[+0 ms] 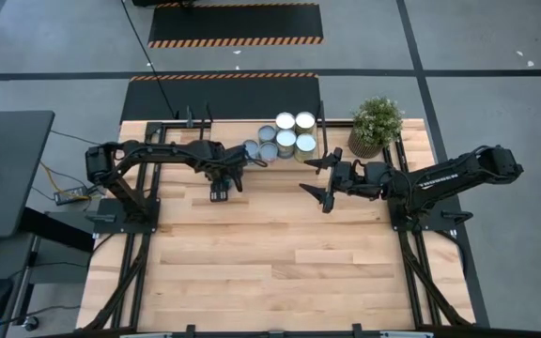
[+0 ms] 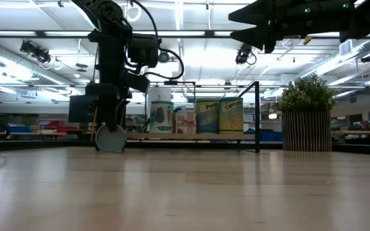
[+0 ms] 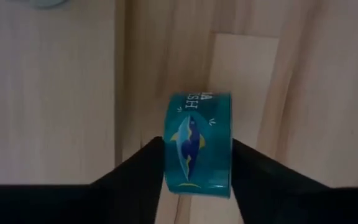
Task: Pick and place cans onto a shelf
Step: Put the green tuna can on the shelf
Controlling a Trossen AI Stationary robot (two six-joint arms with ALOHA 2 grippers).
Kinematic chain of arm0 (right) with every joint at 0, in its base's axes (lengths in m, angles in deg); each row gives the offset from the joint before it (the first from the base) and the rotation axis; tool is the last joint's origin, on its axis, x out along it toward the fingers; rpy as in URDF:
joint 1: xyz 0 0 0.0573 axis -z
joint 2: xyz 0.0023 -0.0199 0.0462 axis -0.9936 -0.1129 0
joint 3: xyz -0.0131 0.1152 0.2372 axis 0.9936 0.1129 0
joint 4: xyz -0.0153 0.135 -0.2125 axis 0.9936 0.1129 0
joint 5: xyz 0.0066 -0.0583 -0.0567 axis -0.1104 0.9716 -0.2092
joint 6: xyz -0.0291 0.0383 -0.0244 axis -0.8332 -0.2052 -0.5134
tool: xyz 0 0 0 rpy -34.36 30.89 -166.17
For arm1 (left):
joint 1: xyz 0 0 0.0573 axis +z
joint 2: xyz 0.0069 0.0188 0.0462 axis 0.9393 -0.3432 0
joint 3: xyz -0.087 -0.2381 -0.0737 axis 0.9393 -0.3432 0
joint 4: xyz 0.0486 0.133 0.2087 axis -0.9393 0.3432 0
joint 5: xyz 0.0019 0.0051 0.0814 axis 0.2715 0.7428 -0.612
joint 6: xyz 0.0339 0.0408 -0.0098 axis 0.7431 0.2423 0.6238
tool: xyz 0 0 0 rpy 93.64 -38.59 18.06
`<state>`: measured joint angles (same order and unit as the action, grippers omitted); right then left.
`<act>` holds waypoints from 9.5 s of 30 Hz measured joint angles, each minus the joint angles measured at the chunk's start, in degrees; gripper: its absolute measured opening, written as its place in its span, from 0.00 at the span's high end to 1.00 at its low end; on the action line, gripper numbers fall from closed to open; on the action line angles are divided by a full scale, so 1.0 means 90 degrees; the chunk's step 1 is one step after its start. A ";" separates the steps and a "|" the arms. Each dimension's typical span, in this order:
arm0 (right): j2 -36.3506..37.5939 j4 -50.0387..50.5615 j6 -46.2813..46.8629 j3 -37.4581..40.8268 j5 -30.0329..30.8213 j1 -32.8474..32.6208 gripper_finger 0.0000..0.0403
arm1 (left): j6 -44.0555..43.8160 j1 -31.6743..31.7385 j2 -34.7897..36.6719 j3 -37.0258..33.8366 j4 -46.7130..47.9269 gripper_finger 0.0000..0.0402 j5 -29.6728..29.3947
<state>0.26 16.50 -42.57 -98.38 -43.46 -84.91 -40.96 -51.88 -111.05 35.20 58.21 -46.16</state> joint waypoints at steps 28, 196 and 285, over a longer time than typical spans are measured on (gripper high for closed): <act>0.0000 0.0816 -0.0238 -0.0005 -0.0004 0.0019 0.13 | -0.0147 -0.1230 -0.0002 0.1146 0.1175 0.75 0.1937; -0.6887 0.6368 -0.2197 -0.7101 -0.3290 -0.3099 0.53 | -0.5173 -0.6273 0.2375 -0.1316 -0.2549 0.83 -0.2058; -0.4777 0.2516 0.7623 -0.3721 -0.5583 0.0029 0.68 | 0.5295 -0.6467 -0.0177 -0.1314 -0.6425 0.34 -0.6175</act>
<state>-42.74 39.15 26.04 -131.86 -93.70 -84.65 6.70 -110.09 -112.65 23.38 0.38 -101.73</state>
